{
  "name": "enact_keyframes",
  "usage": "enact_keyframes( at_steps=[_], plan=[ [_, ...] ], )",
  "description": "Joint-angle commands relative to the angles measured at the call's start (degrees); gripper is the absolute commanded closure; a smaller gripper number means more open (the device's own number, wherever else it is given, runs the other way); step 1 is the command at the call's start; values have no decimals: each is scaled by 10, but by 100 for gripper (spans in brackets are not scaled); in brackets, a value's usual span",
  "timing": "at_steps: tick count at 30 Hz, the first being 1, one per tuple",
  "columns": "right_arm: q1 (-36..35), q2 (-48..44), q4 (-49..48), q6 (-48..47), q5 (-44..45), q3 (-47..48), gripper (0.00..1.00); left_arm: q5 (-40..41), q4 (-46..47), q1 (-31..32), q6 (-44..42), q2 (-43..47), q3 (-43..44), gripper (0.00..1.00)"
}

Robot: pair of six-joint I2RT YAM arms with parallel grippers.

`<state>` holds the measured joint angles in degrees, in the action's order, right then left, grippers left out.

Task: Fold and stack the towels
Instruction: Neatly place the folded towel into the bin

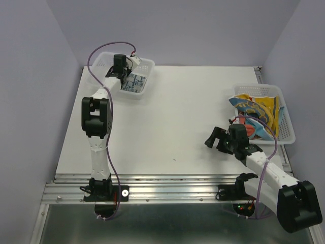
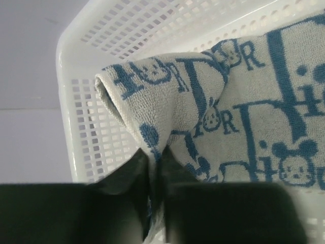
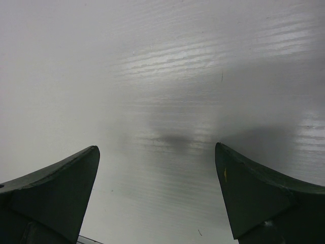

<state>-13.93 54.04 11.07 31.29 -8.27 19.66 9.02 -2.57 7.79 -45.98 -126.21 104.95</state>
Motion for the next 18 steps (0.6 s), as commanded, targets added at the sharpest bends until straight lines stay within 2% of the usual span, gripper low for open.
enact_keyframes(
  at_steps=[1,2,3,4,11,14,17,18],
  plan=[
    [0,-4,-16,-2,14,13,0,28,19,-6,18,-5,46,65],
    [0,-5,-12,-3,15,15,0,30,16,-6,26,-9,52,51],
    [0,-8,-10,-4,17,19,0,35,13,-6,29,-9,62,14],
    [0,-9,-3,-4,19,21,0,37,11,-6,32,-8,67,1],
    [0,-39,28,-5,31,38,0,51,12,-6,71,51,69,1],
    [0,-55,40,-3,27,53,0,40,11,-5,133,99,72,1],
    [0,-65,47,6,53,77,0,-8,9,-3,225,167,67,1],
    [0,-64,49,24,63,85,0,-52,11,-3,251,185,63,1]
  ],
)
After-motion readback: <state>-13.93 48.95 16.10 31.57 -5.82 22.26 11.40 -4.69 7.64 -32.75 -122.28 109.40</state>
